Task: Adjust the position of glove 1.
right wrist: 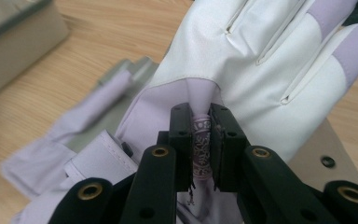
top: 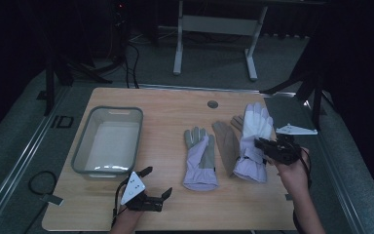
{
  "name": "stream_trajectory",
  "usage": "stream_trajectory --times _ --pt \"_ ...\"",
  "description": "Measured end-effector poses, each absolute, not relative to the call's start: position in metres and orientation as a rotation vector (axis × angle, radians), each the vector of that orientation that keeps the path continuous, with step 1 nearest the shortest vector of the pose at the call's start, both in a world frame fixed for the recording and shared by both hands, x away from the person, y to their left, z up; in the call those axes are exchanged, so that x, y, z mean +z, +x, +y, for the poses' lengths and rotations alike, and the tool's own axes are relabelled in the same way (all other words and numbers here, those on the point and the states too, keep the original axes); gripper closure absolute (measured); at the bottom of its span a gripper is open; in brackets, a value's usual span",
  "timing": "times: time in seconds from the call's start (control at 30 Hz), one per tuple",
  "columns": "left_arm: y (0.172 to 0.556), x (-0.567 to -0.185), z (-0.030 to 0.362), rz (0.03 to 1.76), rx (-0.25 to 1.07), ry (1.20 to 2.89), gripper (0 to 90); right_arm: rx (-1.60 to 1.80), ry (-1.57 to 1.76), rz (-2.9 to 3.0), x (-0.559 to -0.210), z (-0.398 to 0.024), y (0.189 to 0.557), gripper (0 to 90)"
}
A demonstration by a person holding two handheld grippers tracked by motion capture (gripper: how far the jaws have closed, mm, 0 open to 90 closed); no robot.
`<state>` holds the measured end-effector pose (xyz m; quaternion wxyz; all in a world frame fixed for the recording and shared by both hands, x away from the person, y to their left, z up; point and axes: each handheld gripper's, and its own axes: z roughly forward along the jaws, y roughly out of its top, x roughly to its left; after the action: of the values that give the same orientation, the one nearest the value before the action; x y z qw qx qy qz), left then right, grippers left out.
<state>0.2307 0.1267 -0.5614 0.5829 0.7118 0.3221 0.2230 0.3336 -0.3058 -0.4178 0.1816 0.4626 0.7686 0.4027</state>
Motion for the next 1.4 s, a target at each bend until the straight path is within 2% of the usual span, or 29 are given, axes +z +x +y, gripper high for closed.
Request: stream_trajectory --times 0.17,0.47,0.5,0.77,1.4 --pt "0.231 -0.561 0.127 0.752 0.522 1.661 0.0 1.183 1.244 2.183 -0.397 -0.275 0.335 80.5" --pt "0.231 -0.561 0.127 0.750 0.521 1.660 0.0 1.197 1.212 2.262 -0.400 -0.222 0.340 80.5" --pt "0.231 -0.561 0.127 0.749 0.520 1.660 0.0 1.193 1.217 2.287 -0.405 -0.208 0.341 80.5" --pt "0.231 -0.561 0.127 0.747 0.517 1.658 0.0 1.157 1.216 2.340 -0.423 -0.171 0.345 80.4" --pt "0.231 -0.562 0.127 0.745 0.512 1.659 0.0 0.980 1.254 2.458 -0.490 -0.149 0.361 79.8"
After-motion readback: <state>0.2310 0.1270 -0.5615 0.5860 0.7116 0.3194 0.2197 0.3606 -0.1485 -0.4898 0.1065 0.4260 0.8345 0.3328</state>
